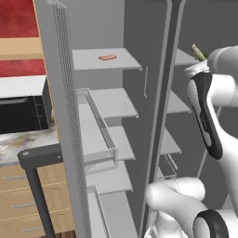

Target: There's a fish in the fridge that needs to be moved to the freezer for freezing. Pick up the fish from the fridge, place it on any shelf in the freezer, and close the fridge and freezer doors when done.

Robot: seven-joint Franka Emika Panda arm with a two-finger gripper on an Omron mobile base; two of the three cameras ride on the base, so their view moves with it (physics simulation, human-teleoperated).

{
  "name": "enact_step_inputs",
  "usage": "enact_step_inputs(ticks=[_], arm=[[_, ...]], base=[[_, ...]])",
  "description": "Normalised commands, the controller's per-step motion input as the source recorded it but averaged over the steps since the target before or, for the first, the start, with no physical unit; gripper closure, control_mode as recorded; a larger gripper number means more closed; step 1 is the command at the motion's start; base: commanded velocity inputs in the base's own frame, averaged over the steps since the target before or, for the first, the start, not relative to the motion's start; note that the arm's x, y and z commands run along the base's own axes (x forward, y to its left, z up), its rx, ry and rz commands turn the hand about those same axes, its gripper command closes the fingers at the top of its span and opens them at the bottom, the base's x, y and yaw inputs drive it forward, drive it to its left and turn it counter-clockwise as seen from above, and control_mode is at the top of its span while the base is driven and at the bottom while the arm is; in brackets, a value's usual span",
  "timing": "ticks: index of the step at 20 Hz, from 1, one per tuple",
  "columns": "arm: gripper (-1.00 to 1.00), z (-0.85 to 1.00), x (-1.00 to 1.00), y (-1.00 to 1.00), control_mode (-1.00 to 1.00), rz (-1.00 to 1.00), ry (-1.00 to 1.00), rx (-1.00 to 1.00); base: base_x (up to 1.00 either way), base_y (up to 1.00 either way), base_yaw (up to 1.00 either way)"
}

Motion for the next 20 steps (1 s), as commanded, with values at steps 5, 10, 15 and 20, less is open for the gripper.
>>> enact_step_inputs(ticks=[5,10,15,20], arm=[[1.0,-0.1,0.41,-0.02,-1.0,0.04,0.0,0.0],[1.0,-0.13,0.26,-0.09,-1.0,0.01,0.0,0.0],[1.0,-0.15,0.28,-0.22,-1.0,0.01,0.01,0.0],[1.0,-0.07,0.41,-0.13,-1.0,0.0,0.04,0.0]], base=[[0.0,0.0,0.0],[0.0,0.0,0.0],[0.0,0.0,0.0],[0.0,0.0,0.0]])
